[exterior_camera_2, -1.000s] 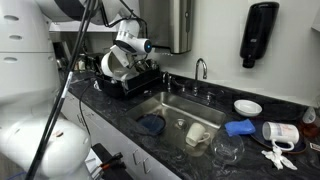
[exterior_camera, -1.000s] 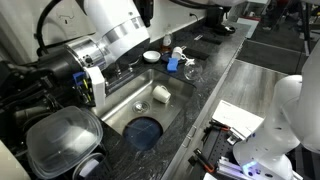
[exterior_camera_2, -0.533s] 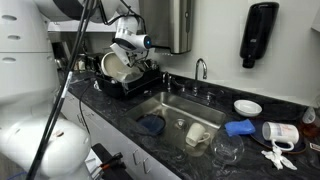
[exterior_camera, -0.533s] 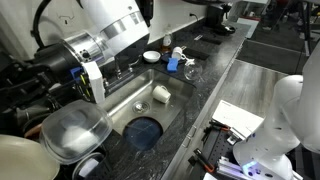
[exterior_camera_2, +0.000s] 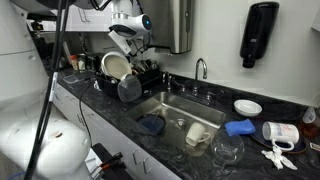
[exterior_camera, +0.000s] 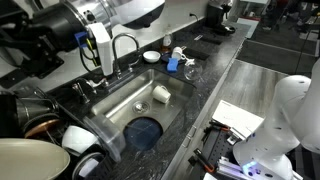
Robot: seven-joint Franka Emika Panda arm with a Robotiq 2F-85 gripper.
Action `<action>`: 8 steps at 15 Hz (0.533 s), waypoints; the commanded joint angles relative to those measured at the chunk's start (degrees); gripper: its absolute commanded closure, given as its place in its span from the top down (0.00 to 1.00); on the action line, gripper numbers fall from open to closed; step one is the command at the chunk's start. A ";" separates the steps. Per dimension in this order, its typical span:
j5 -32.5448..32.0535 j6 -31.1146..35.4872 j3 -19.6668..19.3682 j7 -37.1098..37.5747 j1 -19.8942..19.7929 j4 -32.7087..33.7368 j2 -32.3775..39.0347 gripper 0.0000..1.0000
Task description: Put the white plate on the dish rack
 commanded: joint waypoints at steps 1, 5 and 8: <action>-6.49 1.21 0.24 5.81 -1.52 -2.86 -4.67 1.00; -14.17 1.92 0.12 13.07 -2.99 -5.37 -8.41 1.00; -22.03 2.13 0.03 20.82 -3.98 -7.16 -10.17 1.00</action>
